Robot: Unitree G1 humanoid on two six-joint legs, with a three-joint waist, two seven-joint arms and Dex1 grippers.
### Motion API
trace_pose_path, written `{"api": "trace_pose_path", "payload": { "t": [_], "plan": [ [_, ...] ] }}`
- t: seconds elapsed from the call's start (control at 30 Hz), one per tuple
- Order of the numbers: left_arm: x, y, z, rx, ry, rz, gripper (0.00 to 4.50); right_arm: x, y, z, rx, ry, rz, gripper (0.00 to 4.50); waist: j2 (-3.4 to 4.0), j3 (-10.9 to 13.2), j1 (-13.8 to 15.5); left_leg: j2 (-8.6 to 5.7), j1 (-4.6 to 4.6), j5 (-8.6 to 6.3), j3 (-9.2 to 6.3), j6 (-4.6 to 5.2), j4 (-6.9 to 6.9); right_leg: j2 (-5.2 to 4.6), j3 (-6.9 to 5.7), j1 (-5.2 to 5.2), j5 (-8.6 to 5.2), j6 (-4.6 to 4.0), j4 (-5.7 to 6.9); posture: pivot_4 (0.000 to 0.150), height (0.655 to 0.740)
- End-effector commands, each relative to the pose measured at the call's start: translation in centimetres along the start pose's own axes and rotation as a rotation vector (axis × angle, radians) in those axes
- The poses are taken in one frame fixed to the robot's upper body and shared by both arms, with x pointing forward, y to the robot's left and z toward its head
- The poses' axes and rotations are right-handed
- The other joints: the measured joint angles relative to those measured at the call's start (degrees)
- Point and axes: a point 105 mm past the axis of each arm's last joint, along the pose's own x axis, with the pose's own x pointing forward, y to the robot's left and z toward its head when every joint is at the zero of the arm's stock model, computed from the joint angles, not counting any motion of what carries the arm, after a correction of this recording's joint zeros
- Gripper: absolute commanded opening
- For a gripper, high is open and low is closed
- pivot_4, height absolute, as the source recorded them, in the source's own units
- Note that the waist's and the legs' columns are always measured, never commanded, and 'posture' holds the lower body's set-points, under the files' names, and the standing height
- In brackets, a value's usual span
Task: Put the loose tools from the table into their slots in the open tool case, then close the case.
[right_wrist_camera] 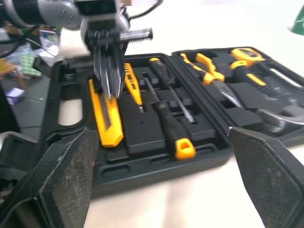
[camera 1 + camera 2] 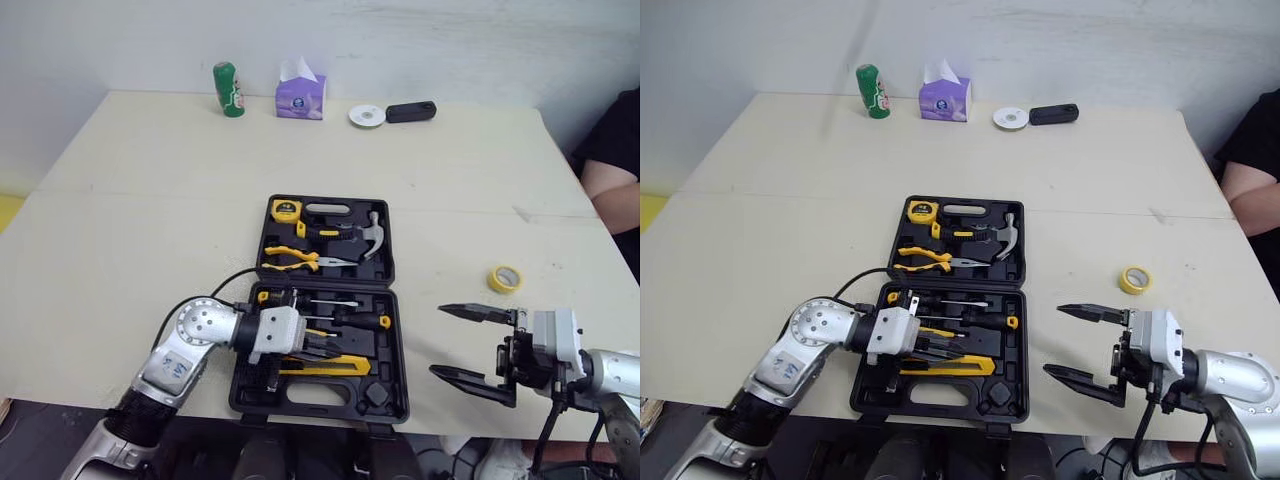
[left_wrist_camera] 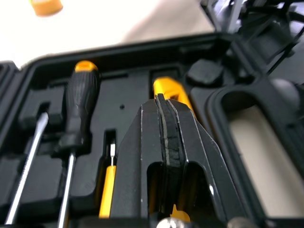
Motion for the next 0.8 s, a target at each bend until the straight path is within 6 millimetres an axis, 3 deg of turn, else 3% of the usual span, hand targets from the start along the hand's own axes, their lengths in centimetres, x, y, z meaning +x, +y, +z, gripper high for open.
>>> {"api": "trace_pose_path", "payload": {
  "t": [0.03, 0.33, 0.57, 0.8],
  "plan": [
    [0.8, -0.2, 0.0, -0.006, -0.004, 0.0, 0.03, -0.5, -0.3, 1.6, -0.048, -0.004, -0.031, 4.5, 0.06, 0.0, 0.2, 0.0, 0.0, 0.0, 0.0, 0.0, 0.0, -0.01, 0.0, 0.01, 0.0, 0.01, 0.0, 0.15, 0.74],
    [1.2, -0.9, -1.1, -0.011, 0.029, -0.058, 0.03, -1.3, 0.2, 1.7, -0.032, 0.031, -0.05, 4.5, 0.17, -0.1, 1.1, -0.02, 0.04, -0.03, 0.01, 0.05, 0.0, -0.02, 0.02, 0.04, 0.01, 0.01, -0.03, 0.15, 0.74],
    [0.2, -0.3, -0.2, -0.009, -0.01, -0.026, 0.03, -1.4, -0.2, 1.6, -0.044, 0.032, -0.083, 4.5, 0.18, -0.1, 1.1, -0.01, 0.05, -0.04, 0.0, 0.06, 0.0, -0.02, 0.01, 0.05, 0.01, 0.01, -0.03, 0.15, 0.74],
    [-0.2, -0.9, -2.4, -0.065, 0.126, -0.054, 0.03, -1.0, -0.4, 1.4, -0.042, 0.026, -0.081, 4.5, 0.21, -0.1, 0.9, 0.0, 0.07, -0.03, 0.01, 0.04, -0.01, -0.02, 0.01, 0.04, 0.01, 0.01, -0.02, 0.15, 0.74]
  ]
}}
